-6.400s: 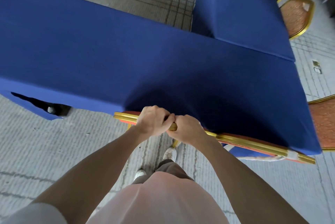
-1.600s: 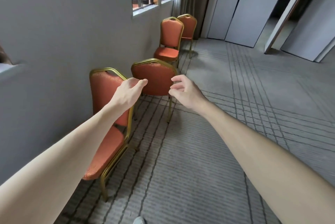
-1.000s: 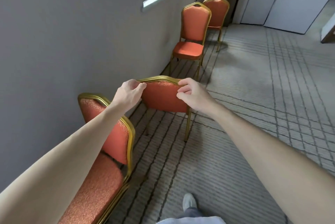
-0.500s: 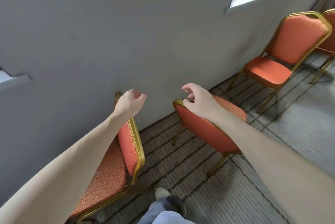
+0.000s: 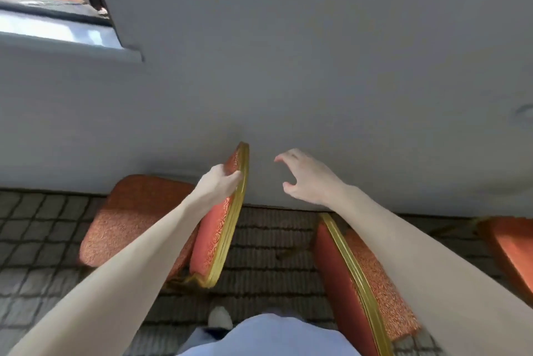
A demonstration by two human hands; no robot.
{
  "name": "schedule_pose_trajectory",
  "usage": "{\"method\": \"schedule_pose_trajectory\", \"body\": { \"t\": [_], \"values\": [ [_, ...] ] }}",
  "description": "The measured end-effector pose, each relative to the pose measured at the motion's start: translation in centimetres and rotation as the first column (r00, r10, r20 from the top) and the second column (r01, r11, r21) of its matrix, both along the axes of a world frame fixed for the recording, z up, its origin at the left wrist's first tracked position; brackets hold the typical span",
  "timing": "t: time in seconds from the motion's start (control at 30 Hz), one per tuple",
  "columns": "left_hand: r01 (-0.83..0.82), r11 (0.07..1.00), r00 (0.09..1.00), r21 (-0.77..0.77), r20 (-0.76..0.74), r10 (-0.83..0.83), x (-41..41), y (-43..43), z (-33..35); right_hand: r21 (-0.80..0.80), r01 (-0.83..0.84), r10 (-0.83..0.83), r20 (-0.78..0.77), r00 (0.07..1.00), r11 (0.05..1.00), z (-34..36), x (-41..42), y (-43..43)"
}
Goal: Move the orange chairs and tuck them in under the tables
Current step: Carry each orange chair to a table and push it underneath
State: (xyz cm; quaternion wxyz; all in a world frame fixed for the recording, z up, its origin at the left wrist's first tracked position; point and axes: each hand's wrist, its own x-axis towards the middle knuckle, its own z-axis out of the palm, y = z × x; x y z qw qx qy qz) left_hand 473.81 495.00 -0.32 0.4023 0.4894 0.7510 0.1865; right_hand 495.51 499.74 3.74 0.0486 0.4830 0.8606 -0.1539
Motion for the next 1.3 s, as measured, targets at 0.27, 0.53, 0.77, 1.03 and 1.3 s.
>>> {"method": "schedule_pose_trajectory", "body": {
  "t": [0.27, 0.53, 0.77, 1.03, 1.3],
  "values": [
    [-0.09, 0.987, 0.97, -0.136, 0.214, 0.118, 0.3, -1.9, -2.7, 0.036, -0.508, 0.495, 0.181, 0.85, 0.86, -4.7, -7.0, 5.1],
    [-0.199, 0.959, 0.953, -0.203, 0.189, 0.238, 1.8, 0.0, -1.9, -0.083, -0.823, 0.822, 0.162, 0.546, 0.563, -6.7, -11.3, 9.3],
    [-0.452, 0.879, 0.892, -0.154, -0.096, 0.442, -2.2, -1.3, 0.9, -0.065, -0.943, 0.945, 0.028, 0.325, 0.326, -3.8, -19.2, 9.9],
    [-0.923, 0.36, 0.305, 0.136, -0.311, 0.9, -12.7, -7.2, 5.0, 0.073, -0.952, 0.914, -0.311, 0.262, 0.298, 0.2, -31.1, 1.7],
    [-0.912, 0.347, 0.24, 0.216, -0.405, 0.882, -19.3, -11.4, 5.0, 0.08, -0.983, 0.94, -0.314, 0.134, 0.166, 0.8, -39.5, -1.9]
  ]
}}
